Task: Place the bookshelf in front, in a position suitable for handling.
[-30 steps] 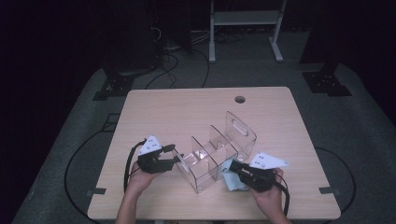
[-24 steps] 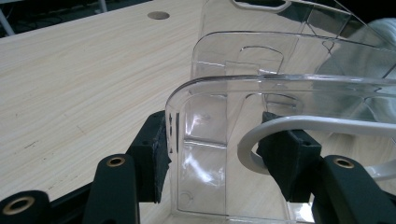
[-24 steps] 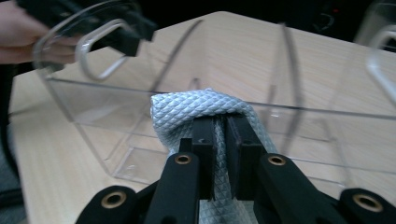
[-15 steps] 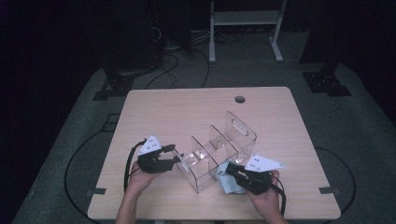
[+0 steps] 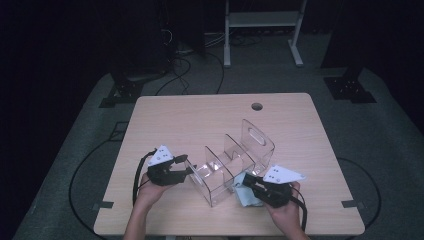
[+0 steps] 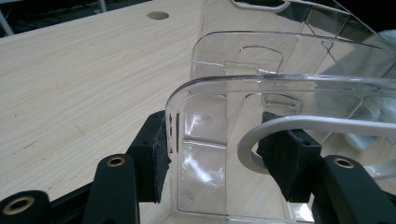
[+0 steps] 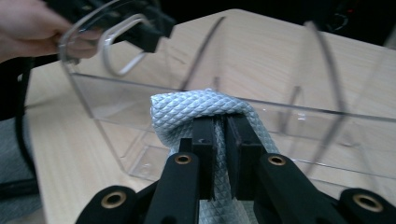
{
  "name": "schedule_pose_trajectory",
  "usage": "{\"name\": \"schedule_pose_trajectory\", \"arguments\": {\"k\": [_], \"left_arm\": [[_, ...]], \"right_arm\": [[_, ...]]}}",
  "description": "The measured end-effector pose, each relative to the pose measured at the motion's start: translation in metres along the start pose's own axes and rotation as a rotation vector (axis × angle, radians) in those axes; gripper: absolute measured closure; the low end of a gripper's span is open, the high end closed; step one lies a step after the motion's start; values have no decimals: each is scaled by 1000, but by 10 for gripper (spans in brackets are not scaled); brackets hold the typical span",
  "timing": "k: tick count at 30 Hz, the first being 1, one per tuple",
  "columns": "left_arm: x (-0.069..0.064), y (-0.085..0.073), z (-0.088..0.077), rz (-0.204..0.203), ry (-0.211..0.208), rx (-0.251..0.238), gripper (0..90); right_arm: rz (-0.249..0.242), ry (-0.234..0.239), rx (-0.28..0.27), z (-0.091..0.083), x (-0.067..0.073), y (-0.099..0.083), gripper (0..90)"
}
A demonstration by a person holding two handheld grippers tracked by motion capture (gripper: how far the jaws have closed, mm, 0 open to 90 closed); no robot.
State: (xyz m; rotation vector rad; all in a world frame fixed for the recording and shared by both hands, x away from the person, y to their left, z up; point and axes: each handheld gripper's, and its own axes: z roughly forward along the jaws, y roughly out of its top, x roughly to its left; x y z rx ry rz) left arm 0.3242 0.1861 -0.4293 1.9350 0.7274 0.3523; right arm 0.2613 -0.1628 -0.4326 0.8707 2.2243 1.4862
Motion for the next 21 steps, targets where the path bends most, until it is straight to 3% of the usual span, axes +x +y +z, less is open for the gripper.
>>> {"name": "schedule_pose_trajectory", "arguments": {"k": [4,10,12,15,17,21], "left_arm": [[0,0,0,4,-1,1,447],[0,0,0,2,-3,0,447],[0,0,0,2,-2,0,447],[0,0,0,4,-2,1,446],[0,0,0,5,-4,0,447],[0,0,0,2,-4,0,447]], "right_arm": [[27,-27,-1,-3,-5,-2,822],[-9,9,7,3,8,1,823],[1,5,1,0,3,1,823],[15,-53,-3,-5,-9,-1,823],[41,-61,-6,-7,-13,-3,823],[0,-11,4,0,2,-2,823]]}}
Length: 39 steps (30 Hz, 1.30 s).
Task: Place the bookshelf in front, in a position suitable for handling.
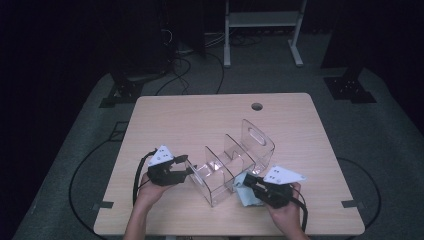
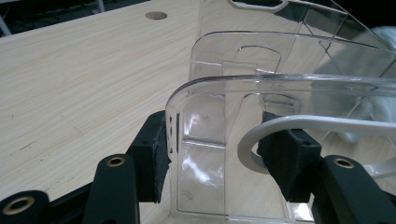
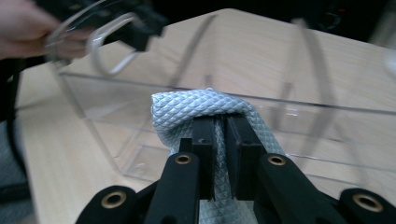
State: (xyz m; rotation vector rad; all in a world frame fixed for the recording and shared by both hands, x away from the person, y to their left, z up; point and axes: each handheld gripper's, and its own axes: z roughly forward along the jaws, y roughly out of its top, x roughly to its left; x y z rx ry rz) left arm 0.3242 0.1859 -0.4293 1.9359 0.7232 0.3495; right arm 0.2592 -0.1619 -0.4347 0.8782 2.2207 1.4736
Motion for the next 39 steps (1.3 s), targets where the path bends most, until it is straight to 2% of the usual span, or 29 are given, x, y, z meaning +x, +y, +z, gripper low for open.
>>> {"name": "schedule_pose_trajectory", "arguments": {"k": [2,3,6,9,13,15,18,20,23,25,27,31,33,36,39], "left_arm": [[0,0,0,-2,1,0,447],[0,0,0,-1,1,0,447],[0,0,0,0,0,0,447],[0,0,0,4,-1,2,447],[0,0,0,2,-1,1,447],[0,0,0,4,-1,2,447],[0,0,0,2,-5,0,447],[0,0,0,3,-6,-1,447],[0,0,0,3,-6,0,447],[1,0,0,-2,-5,-1,447],[1,0,-1,-2,-10,-4,447],[1,0,0,-1,-14,-4,447],[1,0,0,1,-15,-2,447],[1,0,0,2,-15,-2,447],[1,0,0,2,-14,-1,447]], "right_arm": [[-35,-3,7,3,4,1,823],[-26,6,7,2,2,1,823],[4,-41,0,-4,-12,-1,823],[50,-67,0,-6,-24,-6,823],[30,-56,16,-2,-17,-7,823],[52,-44,10,-3,-22,-7,823],[80,-83,12,-7,-33,-9,822],[100,-86,11,-7,-36,-12,823],[91,-49,19,-2,-26,-11,823],[49,-54,28,1,-19,-9,823],[69,-43,25,1,-25,-8,823],[103,-93,23,-3,-41,-11,823],[105,-109,27,-4,-45,-12,822],[114,-116,29,-4,-48,-13,823],[117,-108,29,-3,-45,-14,823]]}}
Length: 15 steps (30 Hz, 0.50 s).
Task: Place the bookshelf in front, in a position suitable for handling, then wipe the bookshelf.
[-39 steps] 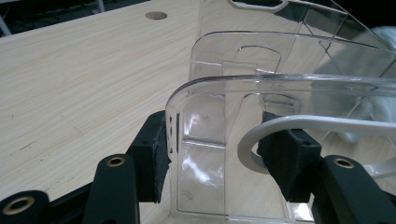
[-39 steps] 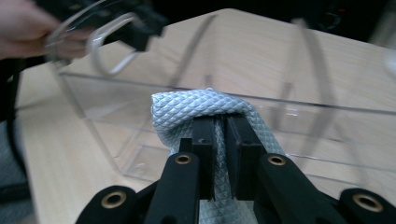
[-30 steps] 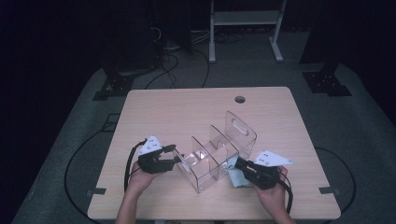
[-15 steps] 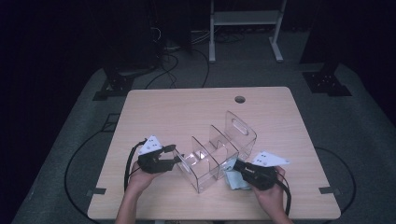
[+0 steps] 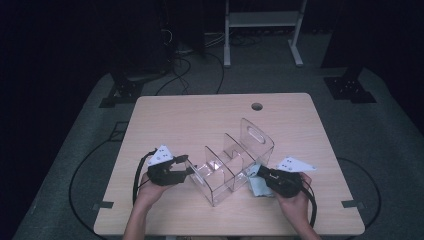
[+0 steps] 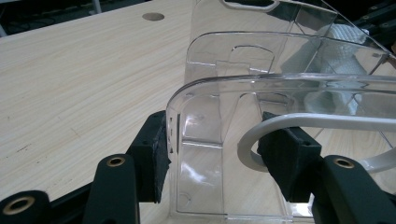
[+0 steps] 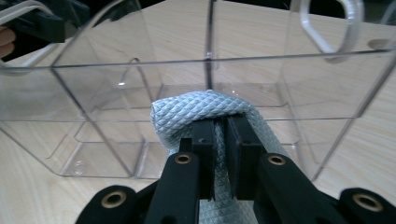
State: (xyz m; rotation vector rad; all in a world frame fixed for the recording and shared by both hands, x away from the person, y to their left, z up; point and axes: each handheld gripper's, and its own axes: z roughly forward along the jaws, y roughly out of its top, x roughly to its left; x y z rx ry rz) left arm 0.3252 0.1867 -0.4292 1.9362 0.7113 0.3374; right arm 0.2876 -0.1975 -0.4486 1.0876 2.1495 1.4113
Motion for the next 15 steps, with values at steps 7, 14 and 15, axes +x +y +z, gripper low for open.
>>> {"name": "schedule_pose_trajectory", "arguments": {"k": [7,14,15], "left_arm": [[0,0,0,0,1,0,447],[-1,1,0,0,8,5,446],[-1,0,0,-1,7,4,447]], "right_arm": [[-21,54,-8,0,14,3,823],[-111,123,5,6,48,3,823],[-129,114,3,6,49,4,823]]}}
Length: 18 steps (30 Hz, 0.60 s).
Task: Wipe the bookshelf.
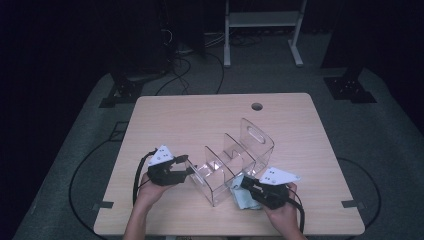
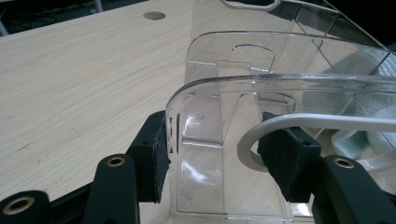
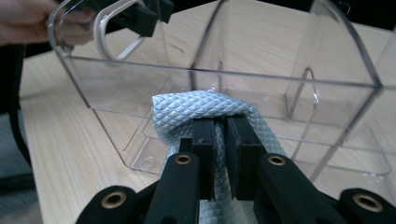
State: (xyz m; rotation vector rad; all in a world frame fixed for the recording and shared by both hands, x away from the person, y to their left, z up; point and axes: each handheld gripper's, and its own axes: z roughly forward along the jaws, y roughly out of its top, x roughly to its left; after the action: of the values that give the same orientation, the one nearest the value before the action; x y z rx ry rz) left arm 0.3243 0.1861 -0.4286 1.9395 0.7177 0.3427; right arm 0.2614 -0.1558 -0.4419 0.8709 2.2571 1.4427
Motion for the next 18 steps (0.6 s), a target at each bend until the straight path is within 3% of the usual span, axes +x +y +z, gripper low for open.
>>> {"name": "schedule_pose_trajectory", "arguments": {"k": [2,6,10,12,18], "left_arm": [[-1,0,0,-4,0,-2,447],[-2,1,1,1,-4,1,447],[-1,1,1,-2,-1,-2,446],[-1,0,1,-4,0,-2,447],[-3,1,2,-1,-3,-1,446]], "right_arm": [[14,-2,-7,-2,-5,0,823],[54,-50,-12,-6,-17,-4,823],[37,-16,3,1,-4,-6,824],[4,-15,8,3,0,-4,824],[73,-39,-32,-8,-14,-3,825]]}}
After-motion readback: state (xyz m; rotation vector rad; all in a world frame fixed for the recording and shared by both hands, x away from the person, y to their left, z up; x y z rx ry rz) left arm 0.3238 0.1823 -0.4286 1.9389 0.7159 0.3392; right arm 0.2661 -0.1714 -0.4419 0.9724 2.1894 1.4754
